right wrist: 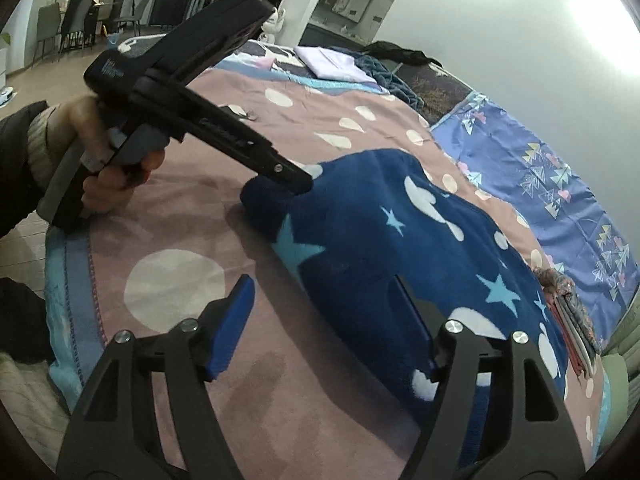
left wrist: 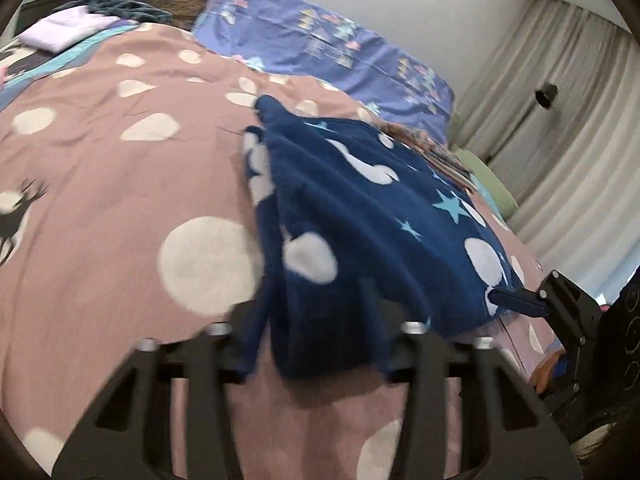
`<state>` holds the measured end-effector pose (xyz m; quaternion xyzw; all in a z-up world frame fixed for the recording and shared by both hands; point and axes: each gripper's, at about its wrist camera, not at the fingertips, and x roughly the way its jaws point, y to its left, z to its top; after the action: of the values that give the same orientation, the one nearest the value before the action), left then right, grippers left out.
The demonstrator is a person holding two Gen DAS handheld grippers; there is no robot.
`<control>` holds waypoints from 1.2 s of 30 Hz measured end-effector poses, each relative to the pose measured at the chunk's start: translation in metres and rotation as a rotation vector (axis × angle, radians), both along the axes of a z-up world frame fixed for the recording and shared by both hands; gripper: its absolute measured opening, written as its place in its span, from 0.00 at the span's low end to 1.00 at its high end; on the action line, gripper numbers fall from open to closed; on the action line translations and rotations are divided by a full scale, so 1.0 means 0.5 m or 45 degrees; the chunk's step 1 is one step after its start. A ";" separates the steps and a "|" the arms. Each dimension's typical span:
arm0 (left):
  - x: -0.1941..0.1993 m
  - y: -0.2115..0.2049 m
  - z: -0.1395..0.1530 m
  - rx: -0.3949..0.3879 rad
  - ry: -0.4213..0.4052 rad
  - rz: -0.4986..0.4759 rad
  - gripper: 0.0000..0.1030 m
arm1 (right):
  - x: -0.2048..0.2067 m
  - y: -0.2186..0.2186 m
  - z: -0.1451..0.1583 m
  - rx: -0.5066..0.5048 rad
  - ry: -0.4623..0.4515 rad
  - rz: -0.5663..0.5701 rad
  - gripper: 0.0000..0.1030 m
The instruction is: Fold small clothes
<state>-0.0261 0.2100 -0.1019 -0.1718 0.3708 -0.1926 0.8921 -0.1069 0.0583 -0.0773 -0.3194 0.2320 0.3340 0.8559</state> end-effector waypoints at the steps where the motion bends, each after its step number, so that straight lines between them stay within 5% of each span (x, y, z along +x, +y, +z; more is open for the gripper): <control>1: 0.006 -0.004 0.002 0.018 -0.006 -0.011 0.34 | 0.004 0.005 0.000 -0.003 0.006 -0.011 0.70; 4: 0.010 -0.004 0.003 0.033 -0.010 -0.044 0.27 | 0.010 0.012 -0.002 -0.003 0.016 -0.031 0.71; 8: -0.015 0.025 -0.002 -0.029 -0.023 -0.037 0.05 | 0.020 0.032 -0.005 -0.015 0.015 -0.043 0.72; 12: -0.049 0.041 0.013 -0.058 -0.092 -0.046 0.03 | 0.023 0.051 -0.008 -0.027 0.019 -0.023 0.74; 14: -0.045 0.041 0.010 -0.064 -0.088 -0.059 0.03 | 0.026 0.060 -0.013 -0.037 0.026 -0.013 0.74; 18: -0.018 0.041 -0.016 -0.075 -0.016 -0.074 0.30 | 0.026 0.076 -0.021 -0.056 0.024 -0.006 0.74; 27: 0.029 0.048 -0.018 -0.318 -0.013 -0.230 0.38 | 0.034 0.070 -0.030 -0.066 0.043 -0.078 0.75; 33: -0.018 0.054 0.029 -0.214 -0.154 -0.159 0.38 | 0.030 0.067 -0.027 -0.059 0.045 -0.077 0.76; 36: -0.010 0.034 0.027 -0.153 -0.129 -0.195 0.38 | 0.033 0.069 -0.030 -0.067 0.052 -0.084 0.76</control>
<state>-0.0310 0.2269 -0.0884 -0.1862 0.3249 -0.2905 0.8805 -0.0902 0.0929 -0.0924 -0.3270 0.2684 0.3058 0.8529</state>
